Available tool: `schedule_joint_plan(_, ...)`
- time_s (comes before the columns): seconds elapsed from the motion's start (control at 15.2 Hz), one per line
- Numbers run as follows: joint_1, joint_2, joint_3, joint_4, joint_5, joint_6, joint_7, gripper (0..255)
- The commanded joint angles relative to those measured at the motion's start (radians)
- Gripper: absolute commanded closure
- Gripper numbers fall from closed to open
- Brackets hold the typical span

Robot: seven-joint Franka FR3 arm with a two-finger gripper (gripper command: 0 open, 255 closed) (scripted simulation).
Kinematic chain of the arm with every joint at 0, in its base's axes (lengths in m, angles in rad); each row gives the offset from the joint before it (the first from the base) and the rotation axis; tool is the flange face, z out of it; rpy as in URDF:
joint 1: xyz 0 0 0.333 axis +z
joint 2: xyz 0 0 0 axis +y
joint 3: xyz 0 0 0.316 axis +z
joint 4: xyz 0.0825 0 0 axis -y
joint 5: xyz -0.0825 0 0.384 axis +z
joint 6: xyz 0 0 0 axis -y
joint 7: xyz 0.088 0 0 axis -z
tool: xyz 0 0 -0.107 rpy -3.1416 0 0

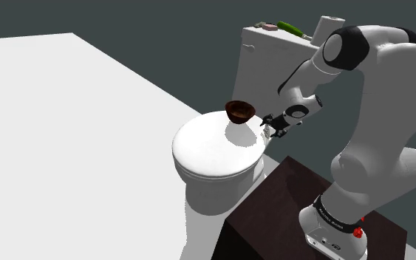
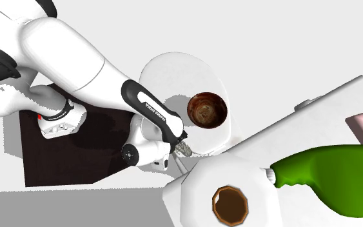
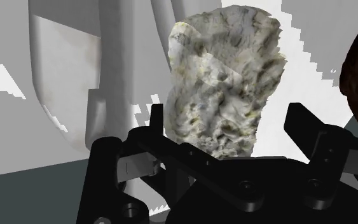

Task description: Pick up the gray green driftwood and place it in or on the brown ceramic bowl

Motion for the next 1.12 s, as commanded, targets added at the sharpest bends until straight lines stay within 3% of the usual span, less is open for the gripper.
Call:
schedule_joint_plan(0.0, 0.0, 0.002, 0.0, 0.002, 0.002, 0.0, -0.001, 0)
schedule_joint_plan(0.2, 0.0, 0.002, 0.0, 0.002, 0.002, 0.0, -0.001, 0)
schedule_joint_plan(0.26, 0.0, 0.002, 0.0, 0.002, 0.002, 0.0, -0.001, 255)
schedule_joint_plan(0.86, 0.0, 0.002, 0.0, 0.002, 0.002, 0.0, -0.001, 255)
schedule_joint_plan(1.06, 0.008, -0.04, -0.009, -0.02, -0.04, -0.001, 0.042, 255)
